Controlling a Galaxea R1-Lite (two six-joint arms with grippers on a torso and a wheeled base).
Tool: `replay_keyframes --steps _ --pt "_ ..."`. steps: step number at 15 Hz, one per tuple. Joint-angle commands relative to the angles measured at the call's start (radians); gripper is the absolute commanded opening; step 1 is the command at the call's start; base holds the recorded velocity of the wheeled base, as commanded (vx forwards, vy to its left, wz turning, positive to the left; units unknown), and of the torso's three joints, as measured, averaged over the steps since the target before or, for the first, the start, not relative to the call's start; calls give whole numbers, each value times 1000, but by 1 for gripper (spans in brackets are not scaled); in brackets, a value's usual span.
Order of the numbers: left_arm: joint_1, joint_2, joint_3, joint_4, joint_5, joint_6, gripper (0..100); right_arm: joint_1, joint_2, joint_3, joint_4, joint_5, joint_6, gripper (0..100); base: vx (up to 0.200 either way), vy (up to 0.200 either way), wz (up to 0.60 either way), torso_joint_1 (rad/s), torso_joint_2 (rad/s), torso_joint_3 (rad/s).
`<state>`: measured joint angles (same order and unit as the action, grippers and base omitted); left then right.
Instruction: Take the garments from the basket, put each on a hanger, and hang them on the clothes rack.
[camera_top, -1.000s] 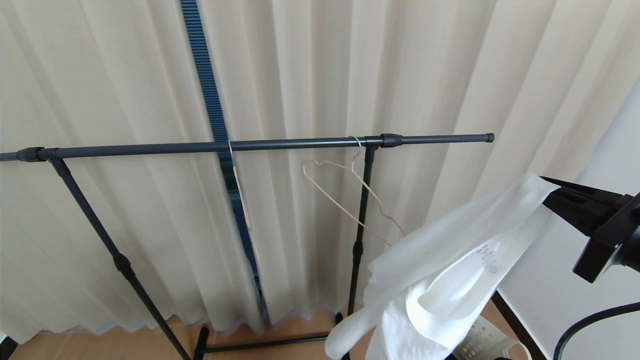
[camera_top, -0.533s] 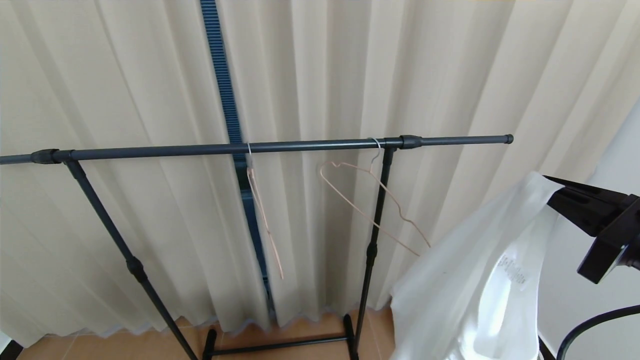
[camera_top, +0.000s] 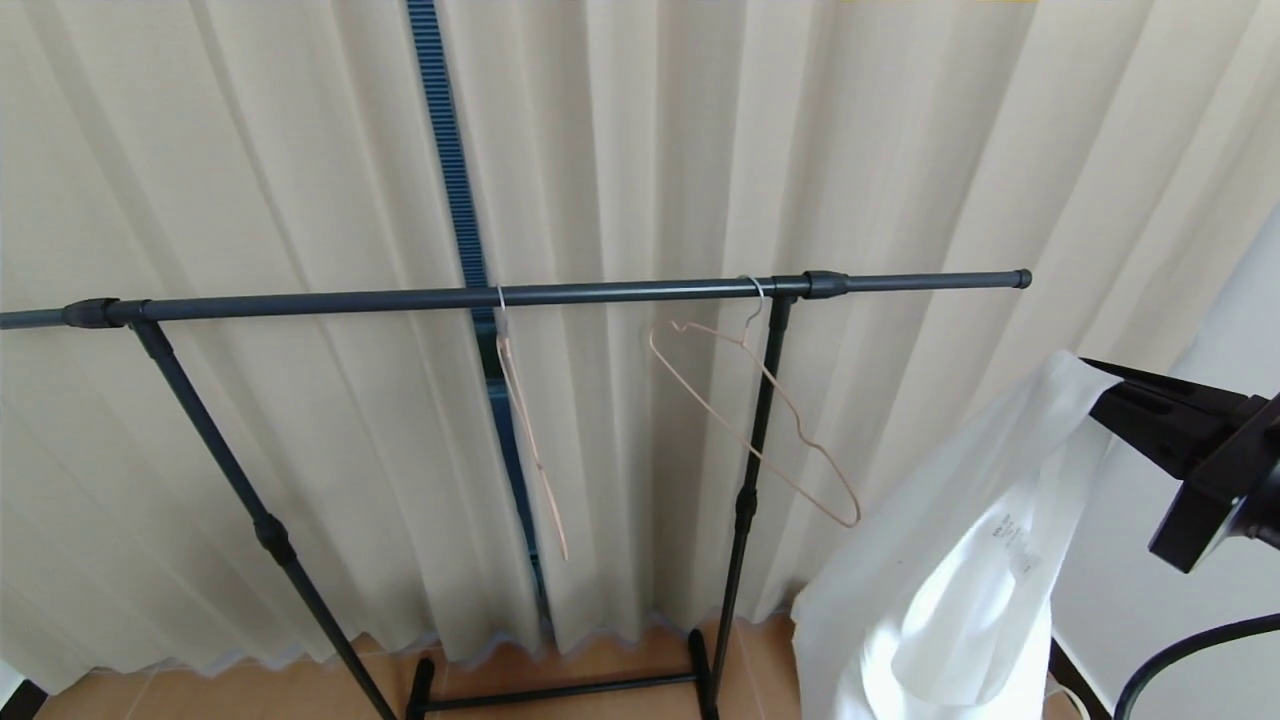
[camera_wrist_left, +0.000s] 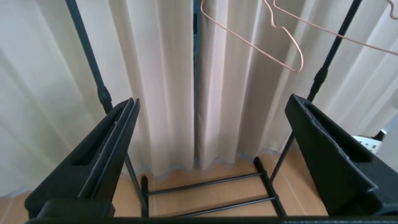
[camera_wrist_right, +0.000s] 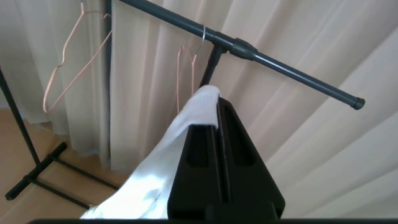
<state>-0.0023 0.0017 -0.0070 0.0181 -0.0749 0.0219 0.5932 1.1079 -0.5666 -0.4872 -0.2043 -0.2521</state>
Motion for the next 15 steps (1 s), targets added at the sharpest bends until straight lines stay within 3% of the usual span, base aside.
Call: replay_keyframes --steps 1,6,11,13,14,15 --pt "-2 1 -1 2 -2 1 100 2 9 4 -1 0 -1 0 0 0 0 0 0 0" --pt "-11 27 -2 6 -5 23 100 7 10 1 -1 2 -1 0 0 0 0 0 0 0" --pt "-13 247 -2 6 -5 33 100 53 50 22 -1 2 -1 0 0 0 0 0 0 0" --pt "-57 386 -30 0 -68 161 100 54 64 20 -1 2 1 0 0 0 0 0 0 0" --pt "-93 468 -74 0 -148 225 100 56 73 19 -2 3 2 0 0 0 0 0 0 0" --pt "-146 646 -159 -3 -229 285 100 65 95 19 -2 3 4 0 0 0 0 0 0 0"
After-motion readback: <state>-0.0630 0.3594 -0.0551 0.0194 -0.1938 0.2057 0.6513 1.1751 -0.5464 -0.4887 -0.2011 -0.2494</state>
